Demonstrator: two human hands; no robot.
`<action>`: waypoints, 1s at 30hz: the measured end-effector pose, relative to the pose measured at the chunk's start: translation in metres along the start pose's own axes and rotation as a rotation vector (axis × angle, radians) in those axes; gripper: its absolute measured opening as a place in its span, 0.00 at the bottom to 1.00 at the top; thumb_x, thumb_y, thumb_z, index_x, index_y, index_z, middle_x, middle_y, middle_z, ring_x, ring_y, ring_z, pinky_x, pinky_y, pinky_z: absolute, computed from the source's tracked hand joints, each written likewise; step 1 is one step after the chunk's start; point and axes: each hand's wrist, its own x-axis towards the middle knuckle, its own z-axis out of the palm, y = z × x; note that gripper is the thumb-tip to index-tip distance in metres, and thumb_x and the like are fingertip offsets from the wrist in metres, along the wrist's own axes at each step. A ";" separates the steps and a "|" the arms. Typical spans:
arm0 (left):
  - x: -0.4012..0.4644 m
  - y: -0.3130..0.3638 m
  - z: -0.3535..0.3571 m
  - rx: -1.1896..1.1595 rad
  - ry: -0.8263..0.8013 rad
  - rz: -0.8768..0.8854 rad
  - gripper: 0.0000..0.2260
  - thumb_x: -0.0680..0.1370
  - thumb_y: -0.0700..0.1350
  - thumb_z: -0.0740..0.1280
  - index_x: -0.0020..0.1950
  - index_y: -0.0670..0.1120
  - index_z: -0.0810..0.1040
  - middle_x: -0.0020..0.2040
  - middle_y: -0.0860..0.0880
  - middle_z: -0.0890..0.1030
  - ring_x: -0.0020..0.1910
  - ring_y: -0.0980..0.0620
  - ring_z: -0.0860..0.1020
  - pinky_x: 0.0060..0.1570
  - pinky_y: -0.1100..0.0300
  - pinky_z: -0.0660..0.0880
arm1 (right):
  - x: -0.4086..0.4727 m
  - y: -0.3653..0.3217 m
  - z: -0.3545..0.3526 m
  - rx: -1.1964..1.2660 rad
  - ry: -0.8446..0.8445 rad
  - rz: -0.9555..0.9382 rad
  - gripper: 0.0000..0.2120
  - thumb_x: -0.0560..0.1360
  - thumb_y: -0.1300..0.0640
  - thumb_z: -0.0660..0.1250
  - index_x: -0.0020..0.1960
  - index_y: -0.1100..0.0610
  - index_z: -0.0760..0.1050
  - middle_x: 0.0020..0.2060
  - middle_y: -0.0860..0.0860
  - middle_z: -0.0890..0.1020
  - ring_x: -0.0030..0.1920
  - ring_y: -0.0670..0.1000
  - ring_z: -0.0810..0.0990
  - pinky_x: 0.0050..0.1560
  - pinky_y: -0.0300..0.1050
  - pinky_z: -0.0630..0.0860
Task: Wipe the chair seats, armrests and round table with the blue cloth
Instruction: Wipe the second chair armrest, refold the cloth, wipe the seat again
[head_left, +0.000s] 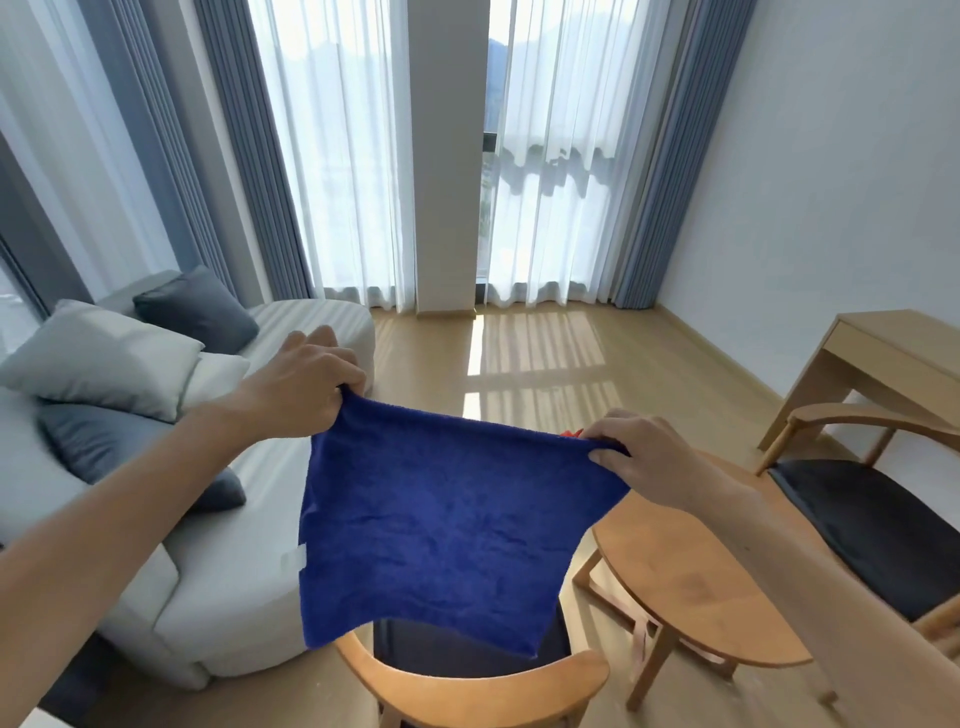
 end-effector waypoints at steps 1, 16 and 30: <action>0.000 -0.001 0.001 0.009 0.004 -0.006 0.15 0.72 0.31 0.61 0.37 0.48 0.81 0.41 0.59 0.78 0.47 0.52 0.69 0.49 0.55 0.63 | 0.001 -0.001 -0.001 -0.012 0.057 -0.018 0.07 0.77 0.63 0.66 0.50 0.58 0.82 0.39 0.42 0.74 0.40 0.42 0.73 0.41 0.27 0.65; 0.009 0.016 -0.012 -0.124 0.170 -0.236 0.15 0.72 0.33 0.61 0.44 0.47 0.85 0.32 0.55 0.77 0.36 0.52 0.76 0.38 0.60 0.69 | 0.005 -0.006 -0.018 -0.044 0.158 -0.087 0.08 0.78 0.66 0.62 0.48 0.59 0.78 0.39 0.43 0.76 0.39 0.43 0.74 0.42 0.28 0.66; 0.031 0.088 -0.003 -0.526 0.213 -0.104 0.03 0.70 0.41 0.72 0.37 0.47 0.84 0.35 0.52 0.82 0.35 0.55 0.79 0.40 0.59 0.77 | 0.024 -0.048 -0.003 0.028 0.319 -0.382 0.03 0.74 0.67 0.69 0.46 0.62 0.80 0.42 0.47 0.79 0.44 0.42 0.74 0.48 0.31 0.70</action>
